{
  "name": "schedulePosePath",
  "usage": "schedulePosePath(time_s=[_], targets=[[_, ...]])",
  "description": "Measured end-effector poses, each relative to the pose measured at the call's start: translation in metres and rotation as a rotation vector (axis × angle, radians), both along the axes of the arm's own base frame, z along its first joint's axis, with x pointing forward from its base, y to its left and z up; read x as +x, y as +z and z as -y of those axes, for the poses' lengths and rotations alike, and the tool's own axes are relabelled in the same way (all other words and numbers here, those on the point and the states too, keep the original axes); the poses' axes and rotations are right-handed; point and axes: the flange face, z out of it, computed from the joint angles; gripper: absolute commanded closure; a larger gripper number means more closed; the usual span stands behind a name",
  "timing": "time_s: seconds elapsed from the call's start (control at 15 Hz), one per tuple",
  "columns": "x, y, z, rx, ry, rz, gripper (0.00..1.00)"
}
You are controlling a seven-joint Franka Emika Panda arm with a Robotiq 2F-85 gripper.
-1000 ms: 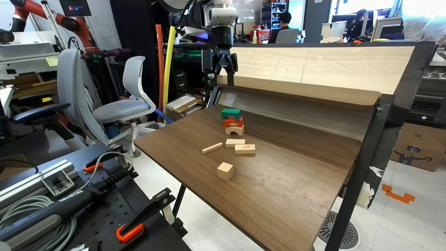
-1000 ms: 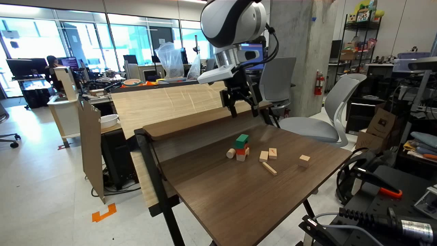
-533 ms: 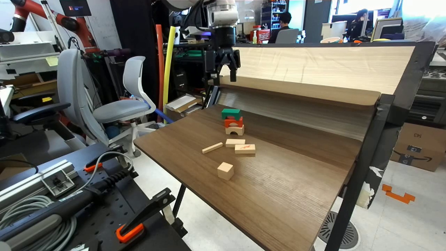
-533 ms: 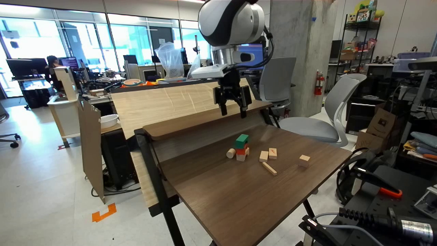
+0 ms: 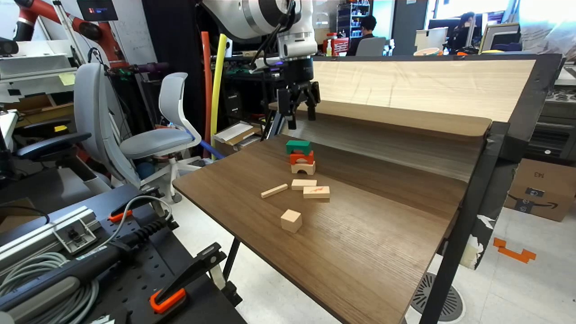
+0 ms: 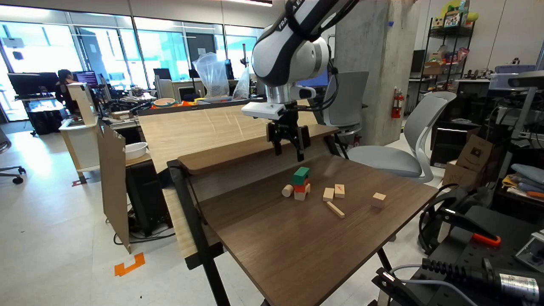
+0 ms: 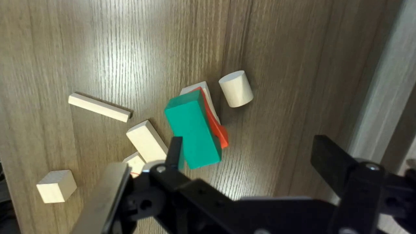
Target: Move the orange and green blocks off the wooden block
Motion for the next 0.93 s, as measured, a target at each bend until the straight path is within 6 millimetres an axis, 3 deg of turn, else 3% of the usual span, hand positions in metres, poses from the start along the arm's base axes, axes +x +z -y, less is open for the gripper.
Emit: schedulePosePath(time_s=[0.93], targets=[[-0.013, -0.031, 0.026, -0.033, 0.055, -0.068, 0.00]])
